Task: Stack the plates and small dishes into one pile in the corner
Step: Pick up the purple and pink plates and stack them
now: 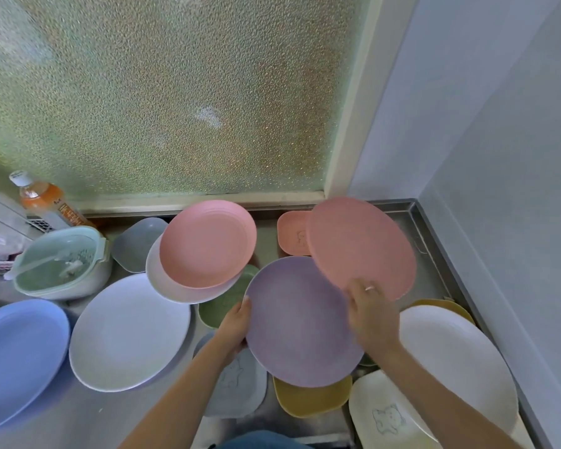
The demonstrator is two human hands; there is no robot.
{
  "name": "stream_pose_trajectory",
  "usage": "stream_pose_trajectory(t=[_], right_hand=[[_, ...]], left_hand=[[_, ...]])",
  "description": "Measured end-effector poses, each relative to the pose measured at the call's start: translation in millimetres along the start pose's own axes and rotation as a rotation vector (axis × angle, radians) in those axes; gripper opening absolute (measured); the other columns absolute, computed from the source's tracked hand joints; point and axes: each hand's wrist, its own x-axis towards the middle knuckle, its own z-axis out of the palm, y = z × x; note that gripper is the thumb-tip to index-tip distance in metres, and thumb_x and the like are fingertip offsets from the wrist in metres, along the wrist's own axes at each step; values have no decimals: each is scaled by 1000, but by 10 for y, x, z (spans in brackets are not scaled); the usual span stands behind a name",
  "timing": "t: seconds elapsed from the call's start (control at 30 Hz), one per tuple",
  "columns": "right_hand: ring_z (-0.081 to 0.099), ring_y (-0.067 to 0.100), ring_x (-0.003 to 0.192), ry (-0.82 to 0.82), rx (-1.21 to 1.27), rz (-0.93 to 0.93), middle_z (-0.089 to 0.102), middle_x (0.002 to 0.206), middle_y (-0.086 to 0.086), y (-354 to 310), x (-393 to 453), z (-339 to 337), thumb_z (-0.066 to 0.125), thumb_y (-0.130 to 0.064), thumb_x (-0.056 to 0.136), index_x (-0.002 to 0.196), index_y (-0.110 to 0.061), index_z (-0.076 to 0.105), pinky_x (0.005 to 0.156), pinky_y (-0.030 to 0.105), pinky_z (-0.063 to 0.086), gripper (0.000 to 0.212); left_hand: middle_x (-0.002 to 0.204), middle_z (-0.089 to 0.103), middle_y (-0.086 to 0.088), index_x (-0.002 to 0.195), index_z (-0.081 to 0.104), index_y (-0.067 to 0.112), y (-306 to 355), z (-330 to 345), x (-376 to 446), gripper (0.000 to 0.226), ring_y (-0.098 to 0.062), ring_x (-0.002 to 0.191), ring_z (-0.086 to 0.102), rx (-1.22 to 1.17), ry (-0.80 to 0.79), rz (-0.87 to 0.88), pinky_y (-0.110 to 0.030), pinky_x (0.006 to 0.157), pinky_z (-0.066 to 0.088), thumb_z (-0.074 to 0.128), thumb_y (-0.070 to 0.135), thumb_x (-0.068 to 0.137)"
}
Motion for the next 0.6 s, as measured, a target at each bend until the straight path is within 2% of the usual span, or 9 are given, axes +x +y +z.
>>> stream_pose_trajectory(t=[0.07,0.17,0.23,0.33,0.37,0.43,0.5,0.53,0.6], right_hand=[[56,23,57,37,-5,-162,60,63,1,-220,-294,-34,60,0,67,71,-14,59,38,21,30,15],[55,18,57,12,36,-329,60,62,-3,-471,-609,-65,46,-6,63,71,-19,59,36,22,35,20],[54,15,59,-78,43,-387,60,64,-6,-533,-760,-30,49,-7,63,73,-21,59,38,21,38,20],[53,11,60,-252,55,-380,60,63,-9,-550,-919,91,73,-8,61,69,-23,61,39,17,41,21],[53,10,60,-313,56,-358,61,64,-11,-542,-945,125,80,-13,59,69,-25,61,38,16,42,24],[53,6,62,-379,58,-352,62,65,-15,-514,-938,148,84,-23,59,69,-28,62,38,15,42,25],[53,4,67,-398,98,-381,63,70,-18,-493,-893,102,73,-27,70,71,-30,62,44,13,42,11],[51,3,69,-399,130,-397,63,73,-18,-477,-877,78,64,-29,75,73,-29,62,48,13,41,2],[48,3,74,-424,256,-377,63,77,-16,-467,-874,29,54,-28,78,78,-27,60,56,13,38,6]], left_hand=[[106,69,-9,102,63,25,18,16,-15,38,-32,102,63,-80,-48,-20,-50,91,52,37,52,95],[112,63,-6,116,60,19,10,24,11,33,-26,108,57,-250,-52,-42,-47,95,46,38,38,99],[114,61,-8,121,57,13,11,5,37,40,-28,107,55,-320,-54,-85,-45,91,46,36,40,99],[103,64,-12,112,59,12,11,-37,63,50,-26,93,58,-341,-105,-114,-39,74,49,29,49,98],[99,64,-11,109,59,12,12,-62,58,53,-26,90,58,-330,-115,-124,-39,71,49,25,51,98],[103,66,-11,110,60,15,5,-76,60,56,-27,97,59,-301,-148,-108,-42,77,51,25,56,96],[109,66,-9,115,60,18,23,-74,36,55,-28,103,60,-218,-117,-72,-45,88,52,34,61,92],[110,66,-9,118,57,17,24,-70,30,56,-28,102,61,-140,-86,-44,-45,89,52,37,61,90],[117,61,-7,131,45,19,12,-67,44,54,-26,102,60,45,-16,39,-42,85,54,36,55,92]])
